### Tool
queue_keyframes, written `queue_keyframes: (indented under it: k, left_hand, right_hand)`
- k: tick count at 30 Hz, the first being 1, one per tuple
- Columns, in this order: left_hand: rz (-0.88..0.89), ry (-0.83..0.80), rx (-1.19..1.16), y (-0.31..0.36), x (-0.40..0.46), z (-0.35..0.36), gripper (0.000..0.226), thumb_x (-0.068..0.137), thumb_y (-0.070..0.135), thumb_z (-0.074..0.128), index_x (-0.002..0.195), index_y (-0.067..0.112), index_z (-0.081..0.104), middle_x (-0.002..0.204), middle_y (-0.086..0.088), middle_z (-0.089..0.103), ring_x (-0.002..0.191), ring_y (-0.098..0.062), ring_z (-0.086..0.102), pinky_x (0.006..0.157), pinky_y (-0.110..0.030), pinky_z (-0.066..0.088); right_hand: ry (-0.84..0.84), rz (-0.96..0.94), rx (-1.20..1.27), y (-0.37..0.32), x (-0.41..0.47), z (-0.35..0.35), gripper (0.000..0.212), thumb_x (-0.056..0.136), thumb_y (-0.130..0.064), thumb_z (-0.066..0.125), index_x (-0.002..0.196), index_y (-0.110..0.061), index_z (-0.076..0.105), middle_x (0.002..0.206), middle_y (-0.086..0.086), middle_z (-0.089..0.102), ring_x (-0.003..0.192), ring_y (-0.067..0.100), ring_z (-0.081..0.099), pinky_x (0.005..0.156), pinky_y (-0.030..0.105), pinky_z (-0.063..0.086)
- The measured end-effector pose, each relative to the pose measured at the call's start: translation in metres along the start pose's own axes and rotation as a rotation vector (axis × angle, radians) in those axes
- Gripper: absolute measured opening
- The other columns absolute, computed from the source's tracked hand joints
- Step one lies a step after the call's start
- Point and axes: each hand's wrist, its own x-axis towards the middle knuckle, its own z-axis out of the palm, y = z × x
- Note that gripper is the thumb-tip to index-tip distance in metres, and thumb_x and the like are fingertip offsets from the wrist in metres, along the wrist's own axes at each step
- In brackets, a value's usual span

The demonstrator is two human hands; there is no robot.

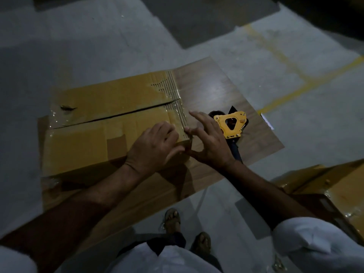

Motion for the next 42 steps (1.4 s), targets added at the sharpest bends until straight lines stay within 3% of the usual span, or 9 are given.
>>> queue_keyframes:
  k: [4, 9, 11, 18, 24, 27, 33, 37, 42]
  left_hand:
    - [-0.053, -0.094, -0.139, -0.007, -0.005, -0.006, 0.06, 0.076, 0.041, 0.087, 0.12, 0.015, 0.056, 0.124, -0.01, 0.057, 0.113, -0.029, 0.057, 0.083, -0.041, 0.054]
    - [-0.158, -0.073, -0.284, -0.014, 0.01, -0.019, 0.04, 0.09, 0.067, 0.065, 0.1, 0.031, 0.051, 0.102, 0.014, 0.039, 0.089, -0.006, 0.041, 0.065, -0.018, 0.032]
    - [-0.167, -0.043, -0.226, -0.007, 0.016, -0.017, 0.045, 0.084, 0.064, 0.073, 0.097, 0.027, 0.05, 0.099, 0.012, 0.037, 0.086, -0.008, 0.038, 0.064, -0.021, 0.028]
    - [-0.26, -0.168, -0.054, 0.02, 0.0, -0.007, 0.071, 0.066, 0.036, 0.096, 0.118, 0.006, 0.058, 0.119, -0.016, 0.057, 0.107, -0.033, 0.06, 0.083, -0.044, 0.055]
    - [-0.328, -0.033, -0.229, 0.015, 0.004, -0.014, 0.057, 0.089, 0.066, 0.065, 0.111, 0.013, 0.062, 0.114, -0.005, 0.058, 0.104, -0.022, 0.058, 0.081, -0.036, 0.052]
    - [-0.336, -0.013, -0.16, 0.018, 0.002, -0.007, 0.053, 0.086, 0.06, 0.072, 0.11, 0.013, 0.061, 0.113, -0.007, 0.06, 0.102, -0.025, 0.061, 0.078, -0.04, 0.055]
    - [-0.399, -0.047, -0.073, 0.032, 0.005, -0.005, 0.071, 0.07, 0.051, 0.091, 0.116, 0.018, 0.049, 0.113, -0.006, 0.054, 0.099, -0.023, 0.055, 0.08, -0.039, 0.054]
    - [-0.449, -0.09, -0.223, 0.026, 0.015, -0.022, 0.067, 0.075, 0.065, 0.081, 0.12, 0.022, 0.056, 0.115, 0.004, 0.049, 0.101, -0.01, 0.046, 0.081, -0.025, 0.046]
    - [-0.453, -0.229, -0.067, 0.029, 0.019, -0.02, 0.092, 0.067, 0.052, 0.092, 0.141, 0.029, 0.042, 0.135, -0.006, 0.043, 0.116, -0.022, 0.042, 0.096, -0.041, 0.048]
  right_hand:
    - [-0.121, -0.112, -0.068, 0.008, 0.013, -0.029, 0.051, 0.089, -0.054, 0.078, 0.124, -0.021, 0.062, 0.16, 0.015, 0.042, 0.148, 0.033, 0.038, 0.116, 0.049, 0.039]
    - [-0.176, -0.295, -0.162, 0.019, 0.035, -0.044, 0.037, 0.1, -0.049, 0.067, 0.121, -0.018, 0.069, 0.153, 0.019, 0.049, 0.141, 0.035, 0.047, 0.11, 0.046, 0.046]
    - [-0.126, -0.344, -0.165, 0.024, 0.036, -0.038, 0.037, 0.099, -0.044, 0.07, 0.123, -0.016, 0.068, 0.152, 0.022, 0.051, 0.14, 0.036, 0.049, 0.108, 0.047, 0.047]
    - [-0.119, -0.292, -0.158, 0.037, 0.014, -0.015, 0.07, 0.087, -0.048, 0.081, 0.143, -0.024, 0.047, 0.163, 0.018, 0.031, 0.151, 0.034, 0.034, 0.12, 0.043, 0.032]
    - [-0.183, -0.411, -0.038, 0.04, 0.038, -0.031, 0.048, 0.096, -0.056, 0.067, 0.127, -0.021, 0.06, 0.162, 0.015, 0.04, 0.151, 0.029, 0.035, 0.116, 0.047, 0.039]
    - [-0.148, -0.472, -0.033, 0.043, 0.043, -0.025, 0.044, 0.096, -0.048, 0.072, 0.123, -0.013, 0.069, 0.153, 0.014, 0.052, 0.144, 0.032, 0.046, 0.113, 0.052, 0.041]
    - [-0.154, -0.384, 0.011, 0.035, 0.025, -0.013, 0.056, 0.091, -0.047, 0.077, 0.129, -0.007, 0.064, 0.156, 0.012, 0.049, 0.151, 0.029, 0.038, 0.128, 0.053, 0.017]
    - [-0.239, -0.46, -0.008, 0.043, 0.042, -0.028, 0.053, 0.096, -0.057, 0.063, 0.131, -0.018, 0.058, 0.157, 0.005, 0.049, 0.153, 0.023, 0.034, 0.129, 0.053, 0.01]
    - [-0.224, -0.458, 0.013, 0.044, 0.045, -0.026, 0.051, 0.089, -0.043, 0.077, 0.125, -0.011, 0.063, 0.15, 0.01, 0.056, 0.15, 0.024, 0.04, 0.129, 0.055, 0.009]
